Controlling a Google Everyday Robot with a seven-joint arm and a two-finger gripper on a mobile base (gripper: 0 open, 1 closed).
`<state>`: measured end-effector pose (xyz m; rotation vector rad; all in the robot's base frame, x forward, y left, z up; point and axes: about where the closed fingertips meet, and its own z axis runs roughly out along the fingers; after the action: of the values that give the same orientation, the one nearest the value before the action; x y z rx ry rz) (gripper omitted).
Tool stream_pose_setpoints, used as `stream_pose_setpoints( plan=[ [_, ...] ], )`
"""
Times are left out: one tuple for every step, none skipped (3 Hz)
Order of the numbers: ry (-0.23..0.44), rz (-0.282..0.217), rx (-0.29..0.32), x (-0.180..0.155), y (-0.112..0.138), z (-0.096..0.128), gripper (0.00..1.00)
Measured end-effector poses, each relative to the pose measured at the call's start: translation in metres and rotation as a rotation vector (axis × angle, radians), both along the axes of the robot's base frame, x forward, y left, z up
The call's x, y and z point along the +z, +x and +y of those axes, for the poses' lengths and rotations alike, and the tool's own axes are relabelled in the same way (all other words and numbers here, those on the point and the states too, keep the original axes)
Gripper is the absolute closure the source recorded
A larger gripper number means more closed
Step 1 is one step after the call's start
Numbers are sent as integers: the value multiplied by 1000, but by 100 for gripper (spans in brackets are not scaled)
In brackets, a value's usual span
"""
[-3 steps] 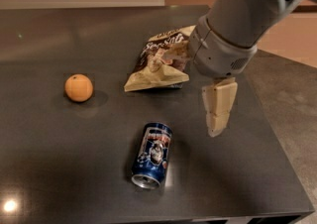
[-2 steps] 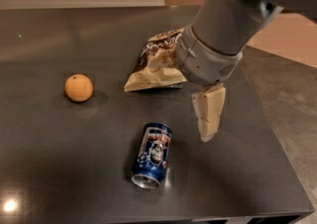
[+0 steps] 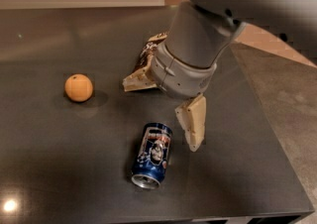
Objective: Pick pepsi can
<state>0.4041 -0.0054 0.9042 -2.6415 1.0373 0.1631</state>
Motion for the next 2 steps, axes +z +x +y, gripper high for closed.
stream_pose_setpoints(
  plan=[
    [-45,-7,132,-9,-10,14,0],
    [-97,-21,233,-21,-18,19,0]
  ],
)
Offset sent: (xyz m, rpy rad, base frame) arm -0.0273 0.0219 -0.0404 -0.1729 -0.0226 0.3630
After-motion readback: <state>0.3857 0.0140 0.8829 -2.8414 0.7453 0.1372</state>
